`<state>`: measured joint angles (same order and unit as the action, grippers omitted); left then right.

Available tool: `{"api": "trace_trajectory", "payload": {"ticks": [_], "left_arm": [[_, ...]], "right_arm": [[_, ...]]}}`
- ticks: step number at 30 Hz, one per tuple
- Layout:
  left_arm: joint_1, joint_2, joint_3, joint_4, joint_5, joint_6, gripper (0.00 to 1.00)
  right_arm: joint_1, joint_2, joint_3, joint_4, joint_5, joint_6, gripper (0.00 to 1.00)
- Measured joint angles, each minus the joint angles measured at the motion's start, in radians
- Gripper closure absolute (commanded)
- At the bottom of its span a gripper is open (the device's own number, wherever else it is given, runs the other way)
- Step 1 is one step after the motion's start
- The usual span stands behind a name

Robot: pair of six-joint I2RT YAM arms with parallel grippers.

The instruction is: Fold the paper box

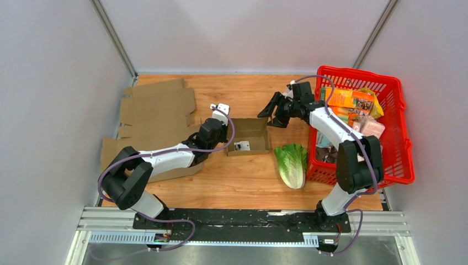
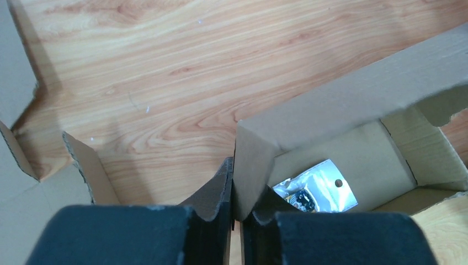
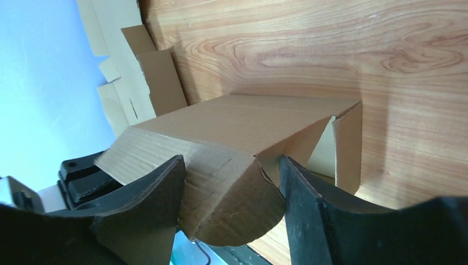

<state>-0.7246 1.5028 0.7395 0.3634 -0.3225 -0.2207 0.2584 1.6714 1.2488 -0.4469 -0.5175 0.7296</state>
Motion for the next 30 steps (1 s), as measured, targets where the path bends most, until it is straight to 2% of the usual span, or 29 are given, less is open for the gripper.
{"api": "trace_trajectory", "payload": {"ticks": [2, 8, 14, 21, 30], "left_arm": [[0.0, 0.006, 0.001, -0.009, 0.001, -0.017, 0.73], [0.0, 0.008, 0.008, -0.06, 0.041, -0.098, 0.58], [0.018, -0.004, 0.034, -0.164, 0.137, -0.193, 0.53], [0.061, -0.074, 0.048, -0.278, 0.325, -0.253, 0.51], [0.178, -0.187, 0.095, -0.479, 0.571, -0.29, 0.51]], "right_arm": [[0.0, -0.013, -0.026, 0.03, 0.0, 0.024, 0.42], [0.004, -0.051, -0.1, 0.108, 0.003, 0.068, 0.45], [0.013, -0.071, -0.156, 0.186, 0.002, 0.075, 0.45], [0.014, -0.078, -0.171, 0.204, 0.004, 0.073, 0.41], [0.016, -0.078, -0.17, 0.2, -0.002, 0.035, 0.37]]}}
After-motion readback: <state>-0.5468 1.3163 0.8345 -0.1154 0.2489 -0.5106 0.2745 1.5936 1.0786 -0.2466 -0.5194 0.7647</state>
